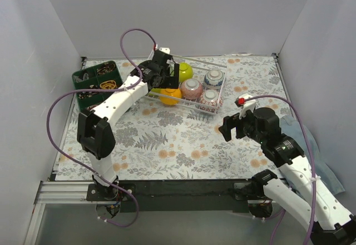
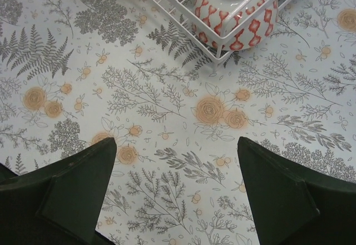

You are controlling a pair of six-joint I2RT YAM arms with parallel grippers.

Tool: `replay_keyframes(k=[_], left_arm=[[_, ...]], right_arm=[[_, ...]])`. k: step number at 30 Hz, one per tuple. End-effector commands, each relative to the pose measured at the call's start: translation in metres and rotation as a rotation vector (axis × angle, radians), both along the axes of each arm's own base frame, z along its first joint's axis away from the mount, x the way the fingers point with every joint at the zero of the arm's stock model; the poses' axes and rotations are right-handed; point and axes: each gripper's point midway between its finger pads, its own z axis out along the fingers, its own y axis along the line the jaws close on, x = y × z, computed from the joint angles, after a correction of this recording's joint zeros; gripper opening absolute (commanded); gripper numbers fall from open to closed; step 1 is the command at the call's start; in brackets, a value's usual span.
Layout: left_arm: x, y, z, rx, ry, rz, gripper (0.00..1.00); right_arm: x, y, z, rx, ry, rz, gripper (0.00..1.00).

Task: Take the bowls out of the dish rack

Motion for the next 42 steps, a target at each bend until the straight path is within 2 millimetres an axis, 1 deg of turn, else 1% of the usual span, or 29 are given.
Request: replay_keyframes(k=[1, 3, 4, 6, 7, 8, 9, 10, 11, 12, 13, 14, 16, 17, 18, 20, 21, 22, 23, 24, 26, 30, 31, 33, 34, 38, 42], left_arm=[[0.006, -0.001, 0.015, 0.147, -0.058, -0.034, 0.98], [0.008, -0.012, 0.008, 0.160, -0.056, -0.062, 0.98], [0.011, -0.018, 0.008, 0.166, -0.072, -0.078, 0.98], [0.009, -0.031, 0.000, 0.189, -0.074, -0.115, 0.98], [0.011, -0.033, -0.002, 0.216, -0.086, -0.128, 0.98], [0.009, -0.039, -0.005, 0.234, -0.090, -0.144, 0.98], [0.010, -0.041, -0.007, 0.254, -0.095, -0.151, 0.98], [0.011, -0.043, -0.017, 0.287, -0.085, -0.161, 0.98], [0.011, -0.046, -0.015, 0.337, -0.105, -0.165, 0.98], [0.012, -0.047, -0.018, 0.373, -0.107, -0.173, 0.98], [0.013, -0.048, -0.025, 0.416, -0.107, -0.177, 0.98], [0.013, -0.048, -0.027, 0.485, -0.119, -0.188, 0.98], [0.016, -0.051, -0.029, 0.542, -0.139, -0.190, 0.98], [0.014, -0.057, -0.042, 0.583, -0.122, -0.215, 0.98], [0.016, -0.060, -0.037, 0.603, -0.133, -0.214, 0.98], [0.014, -0.062, -0.047, 0.639, -0.111, -0.228, 0.98], [0.015, -0.063, -0.050, 0.643, -0.108, -0.236, 0.98], [0.016, -0.065, -0.051, 0.638, -0.114, -0.237, 0.98], [0.017, -0.065, -0.052, 0.641, -0.114, -0.239, 0.98], [0.016, -0.068, -0.057, 0.636, -0.104, -0.247, 0.98], [0.015, -0.068, -0.060, 0.635, -0.087, -0.254, 0.98], [0.012, -0.065, -0.076, 0.668, -0.048, -0.277, 0.98], [0.010, -0.065, -0.086, 0.679, -0.026, -0.284, 0.98], [0.009, -0.065, -0.092, 0.677, -0.004, -0.289, 0.97], [0.007, -0.064, -0.099, 0.685, 0.019, -0.298, 0.97], [0.008, -0.059, -0.108, 0.650, 0.071, -0.284, 0.96], [0.004, -0.053, -0.116, 0.653, 0.106, -0.293, 0.95]], right_arm=[[0.002, 0.006, 0.017, 0.040, -0.013, 0.006, 0.99], [0.006, 0.008, 0.018, 0.052, -0.010, -0.005, 0.99], [0.008, 0.009, 0.017, 0.052, -0.001, -0.010, 0.99], [0.011, 0.010, 0.019, 0.059, 0.009, -0.023, 0.99], [0.014, 0.010, 0.015, 0.048, 0.027, -0.033, 0.99], [0.015, 0.010, 0.015, 0.044, 0.036, -0.039, 0.99], [0.017, 0.011, 0.017, 0.048, 0.044, -0.045, 0.99], [0.018, 0.013, 0.012, 0.053, 0.074, -0.058, 0.98], [0.019, 0.014, 0.013, 0.064, 0.086, -0.064, 0.98], [0.019, 0.016, 0.014, 0.071, 0.095, -0.061, 0.99], [0.018, 0.020, 0.010, 0.078, 0.120, -0.050, 0.99], [0.018, 0.022, 0.008, 0.079, 0.127, -0.045, 0.99], [0.018, 0.024, 0.000, 0.072, 0.154, -0.039, 0.98], [0.018, 0.025, -0.001, 0.078, 0.164, -0.037, 0.98], [0.017, 0.027, 0.000, 0.083, 0.172, -0.031, 0.99], [0.013, 0.030, -0.002, 0.093, 0.189, -0.011, 0.98], [0.013, 0.030, -0.003, 0.094, 0.183, -0.013, 0.99], [0.012, 0.028, -0.008, 0.092, 0.185, -0.018, 0.98], [0.012, 0.028, -0.008, 0.094, 0.182, -0.018, 0.98], [0.012, 0.029, -0.008, 0.096, 0.182, -0.015, 0.99], [0.012, 0.031, -0.006, 0.096, 0.178, 0.003, 0.99], [0.014, 0.031, -0.008, 0.081, 0.176, 0.004, 0.99], [0.014, 0.030, -0.007, 0.086, 0.174, 0.000, 0.99], [0.012, 0.030, -0.010, 0.090, 0.178, -0.003, 0.99], [0.012, 0.029, -0.010, 0.093, 0.174, -0.004, 0.99], [0.010, 0.029, -0.010, 0.096, 0.173, -0.006, 0.99], [0.010, 0.027, -0.011, 0.100, 0.172, -0.017, 0.99]])
